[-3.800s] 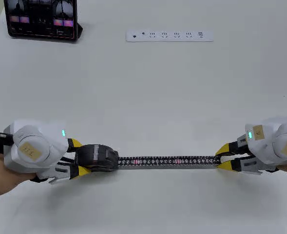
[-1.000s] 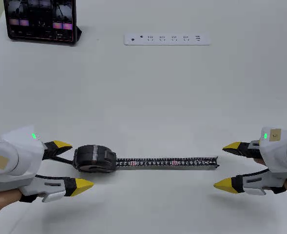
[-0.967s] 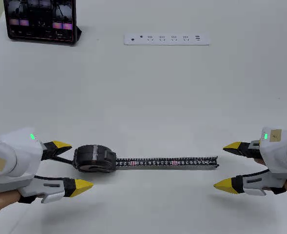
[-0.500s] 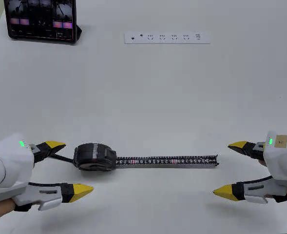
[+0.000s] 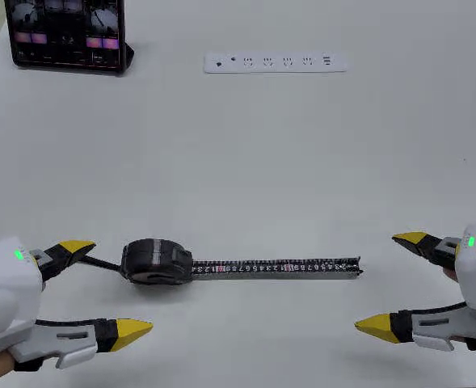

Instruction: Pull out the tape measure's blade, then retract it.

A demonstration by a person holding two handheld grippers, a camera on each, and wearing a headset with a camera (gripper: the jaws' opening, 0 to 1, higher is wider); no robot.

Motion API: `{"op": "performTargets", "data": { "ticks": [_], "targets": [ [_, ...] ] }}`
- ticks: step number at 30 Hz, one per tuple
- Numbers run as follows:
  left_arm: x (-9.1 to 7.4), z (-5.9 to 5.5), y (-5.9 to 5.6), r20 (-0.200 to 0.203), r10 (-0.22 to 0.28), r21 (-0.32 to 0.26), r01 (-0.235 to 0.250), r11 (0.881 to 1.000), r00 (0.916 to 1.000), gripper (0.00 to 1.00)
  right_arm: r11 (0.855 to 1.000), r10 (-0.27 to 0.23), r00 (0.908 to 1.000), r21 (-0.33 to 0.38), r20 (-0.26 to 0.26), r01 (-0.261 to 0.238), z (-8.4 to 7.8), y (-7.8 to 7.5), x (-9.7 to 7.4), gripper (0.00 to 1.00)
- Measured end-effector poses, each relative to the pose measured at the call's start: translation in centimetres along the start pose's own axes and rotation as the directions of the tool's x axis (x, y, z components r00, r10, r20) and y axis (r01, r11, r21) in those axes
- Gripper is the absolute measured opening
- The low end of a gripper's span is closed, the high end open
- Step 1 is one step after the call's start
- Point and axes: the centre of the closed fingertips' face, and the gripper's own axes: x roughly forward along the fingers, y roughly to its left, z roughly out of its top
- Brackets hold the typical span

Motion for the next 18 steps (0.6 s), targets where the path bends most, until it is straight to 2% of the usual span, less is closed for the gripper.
{"op": "performTargets", "data": {
  "ticks": [10, 18],
  "targets": [
    [-0.8, -0.7, -0.4, 0.014, 0.034, -0.028, -0.034, 0.999, 0.9993, 0.84, 1.0, -0.012, 0.9998, 0.002, 0.019, 0.012, 0.3, 0.7, -0.3, 0.9],
    [-1.2, -0.5, -0.3, 0.037, 0.059, -0.053, -0.057, 0.997, 0.9976, 0.86, 0.999, -0.043, 0.9983, 0.013, 0.039, 0.043, 0.3, 0.6, -0.8, 0.96]
  ]
}}
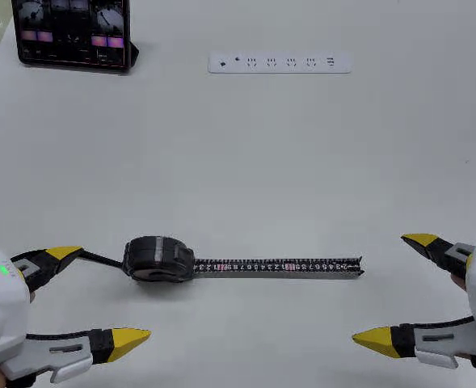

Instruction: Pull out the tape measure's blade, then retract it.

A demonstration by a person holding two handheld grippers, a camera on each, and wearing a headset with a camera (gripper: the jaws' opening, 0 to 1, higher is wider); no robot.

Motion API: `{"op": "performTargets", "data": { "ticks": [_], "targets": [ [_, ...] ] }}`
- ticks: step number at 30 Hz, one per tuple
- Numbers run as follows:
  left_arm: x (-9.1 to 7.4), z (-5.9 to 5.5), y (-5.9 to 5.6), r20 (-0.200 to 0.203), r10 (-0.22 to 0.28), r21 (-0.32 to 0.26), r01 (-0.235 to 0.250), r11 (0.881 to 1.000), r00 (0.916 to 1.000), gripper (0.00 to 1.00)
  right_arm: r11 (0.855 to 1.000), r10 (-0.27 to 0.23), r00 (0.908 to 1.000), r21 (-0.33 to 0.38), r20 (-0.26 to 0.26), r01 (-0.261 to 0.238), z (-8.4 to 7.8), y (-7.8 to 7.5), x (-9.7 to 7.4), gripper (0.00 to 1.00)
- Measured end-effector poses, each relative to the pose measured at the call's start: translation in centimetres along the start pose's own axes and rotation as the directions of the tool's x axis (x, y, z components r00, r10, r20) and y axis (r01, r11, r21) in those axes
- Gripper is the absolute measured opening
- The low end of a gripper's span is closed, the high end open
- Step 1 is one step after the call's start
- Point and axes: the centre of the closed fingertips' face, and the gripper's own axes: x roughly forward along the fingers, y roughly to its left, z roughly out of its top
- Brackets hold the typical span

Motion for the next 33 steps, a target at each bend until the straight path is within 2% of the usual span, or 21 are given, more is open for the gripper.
{"op": "performTargets", "data": {
  "ticks": [6, 16, 33],
  "targets": [
    [-0.2, -0.4, 0.0, 0.003, 0.009, -0.022, -0.009, 1.0, 1.0, 0.89, 1.0, -0.016, 0.9999, 0.013, 0.002, 0.016, -0.6, 0.2, -0.5, 0.99],
    [-1.1, -0.6, -0.3, 0.014, 0.023, -0.04, -0.023, 0.999, 0.9996, 0.94, 1.0, -0.008, 1.0, 0.025, 0.001, 0.008, -1.0, 1.3, -0.6, 0.99],
    [-1.7, -1.1, 0.0, 0.021, 0.039, -0.057, -0.038, 0.998, 0.999, 0.95, 0.999, -0.018, 0.9998, 0.035, -0.001, 0.018, -1.0, 1.4, -1.0, 0.99]
  ]
}}
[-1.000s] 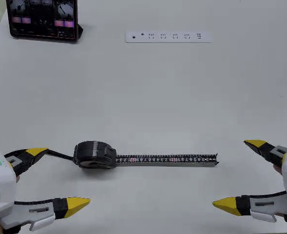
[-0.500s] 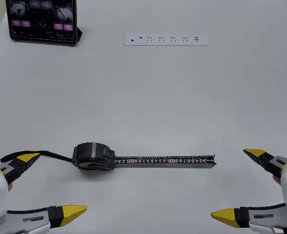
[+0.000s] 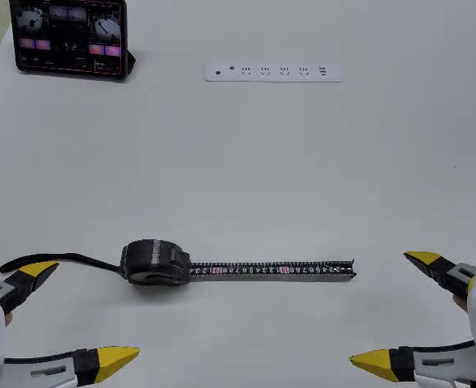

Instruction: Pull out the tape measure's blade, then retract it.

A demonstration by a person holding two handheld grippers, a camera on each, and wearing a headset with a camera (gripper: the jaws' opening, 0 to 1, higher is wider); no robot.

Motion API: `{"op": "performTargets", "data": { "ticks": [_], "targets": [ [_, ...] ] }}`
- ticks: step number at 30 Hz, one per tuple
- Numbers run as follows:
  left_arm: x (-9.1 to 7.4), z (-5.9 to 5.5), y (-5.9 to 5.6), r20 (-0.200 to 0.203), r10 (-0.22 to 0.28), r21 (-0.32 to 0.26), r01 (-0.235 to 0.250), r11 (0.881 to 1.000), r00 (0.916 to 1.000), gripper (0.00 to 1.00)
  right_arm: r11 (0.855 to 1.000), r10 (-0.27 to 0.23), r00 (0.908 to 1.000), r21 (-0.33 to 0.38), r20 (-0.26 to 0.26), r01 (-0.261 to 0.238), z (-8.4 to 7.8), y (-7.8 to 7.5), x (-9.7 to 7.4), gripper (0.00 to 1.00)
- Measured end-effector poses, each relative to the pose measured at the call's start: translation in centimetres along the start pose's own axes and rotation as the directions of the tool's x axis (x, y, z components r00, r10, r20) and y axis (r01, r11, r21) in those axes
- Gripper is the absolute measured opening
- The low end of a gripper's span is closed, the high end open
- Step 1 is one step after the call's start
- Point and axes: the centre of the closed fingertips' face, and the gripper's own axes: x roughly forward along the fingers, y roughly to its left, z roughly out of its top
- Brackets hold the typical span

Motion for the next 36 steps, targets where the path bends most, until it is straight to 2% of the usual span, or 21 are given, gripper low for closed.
{"op": "performTargets", "data": {
  "ticks": [25, 33, 36],
  "targets": [
    [0.29, -0.1, -0.46, -0.01, -0.003, -0.002, 0.003, 1.0, 0.9999, 0.93, 1.0, 0.004, 0.9999, -0.018, -0.014, -0.004, -0.23, 0.21, -0.09, 0.99],
    [0.44, 0.13, -0.6, -0.004, -0.001, -0.014, 0.001, 1.0, 1.0, 0.93, 1.0, 0.004, 0.9998, -0.015, -0.018, -0.005, -0.41, 0.27, -0.2, 0.99],
    [0.56, 0.59, -0.38, 0.012, 0.014, -0.029, -0.014, 0.999, 0.9998, 0.93, 1.0, 0.007, 0.9999, -0.016, -0.015, -0.007, -0.2, 0.32, -0.21, 0.99]
  ]
}}
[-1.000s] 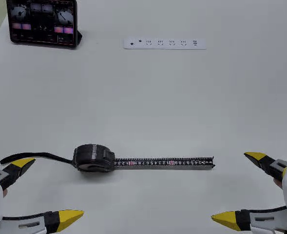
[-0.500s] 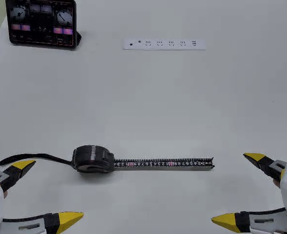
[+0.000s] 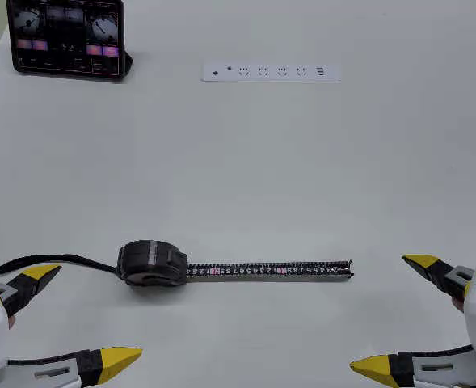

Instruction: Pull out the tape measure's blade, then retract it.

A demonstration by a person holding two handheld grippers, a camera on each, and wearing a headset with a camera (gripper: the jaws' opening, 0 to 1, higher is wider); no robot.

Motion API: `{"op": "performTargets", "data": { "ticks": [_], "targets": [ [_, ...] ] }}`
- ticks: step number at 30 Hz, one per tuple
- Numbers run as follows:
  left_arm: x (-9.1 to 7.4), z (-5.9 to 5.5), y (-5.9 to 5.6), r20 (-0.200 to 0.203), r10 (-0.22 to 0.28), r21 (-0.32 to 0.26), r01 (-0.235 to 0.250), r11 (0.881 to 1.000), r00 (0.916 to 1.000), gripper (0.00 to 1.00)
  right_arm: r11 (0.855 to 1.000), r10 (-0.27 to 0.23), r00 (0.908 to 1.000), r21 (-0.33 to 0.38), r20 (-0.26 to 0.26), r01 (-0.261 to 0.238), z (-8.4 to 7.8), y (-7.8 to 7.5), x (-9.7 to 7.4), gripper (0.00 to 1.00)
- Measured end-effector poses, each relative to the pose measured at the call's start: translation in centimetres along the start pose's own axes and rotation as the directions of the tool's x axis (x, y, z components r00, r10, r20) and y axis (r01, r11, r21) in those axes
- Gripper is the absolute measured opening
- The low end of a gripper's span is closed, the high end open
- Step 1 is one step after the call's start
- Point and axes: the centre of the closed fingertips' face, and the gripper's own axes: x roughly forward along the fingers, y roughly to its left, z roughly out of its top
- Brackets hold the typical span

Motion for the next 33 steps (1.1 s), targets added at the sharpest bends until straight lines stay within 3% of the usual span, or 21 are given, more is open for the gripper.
{"op": "performTargets", "data": {
  "ticks": [3, 11, 23, 33],
  "targets": [
    [0.3, 0.7, 0.3, 0.03, 0.016, -0.051, -0.014, 0.999, 0.9994, 0.94, 1.0, 0.0, 1.0, -0.001, 0.001, 0.0, 0.1, -0.1, 0.0, 0.99],
    [1.4, 1.4, 0.1, 0.037, 0.021, -0.07, -0.018, 0.997, 0.9991, 0.95, 1.0, 0.007, 1.0, 0.006, 0.001, -0.007, 0.1, -0.2, 0.1, 0.99],
    [3.4, 1.4, -0.6, 0.025, 0.003, -0.117, 0.0, 0.993, 0.9997, 0.95, 1.0, 0.015, 0.9999, 0.009, -0.001, -0.015, 0.1, -0.2, 0.3, 0.99],
    [4.5, 1.5, -2.0, 0.02, -0.028, -0.147, 0.031, 0.989, 0.9994, 0.94, 1.0, 0.02, 0.9998, 0.016, -0.004, -0.02, -0.1, -0.2, 0.3, 0.99]
  ]
}}
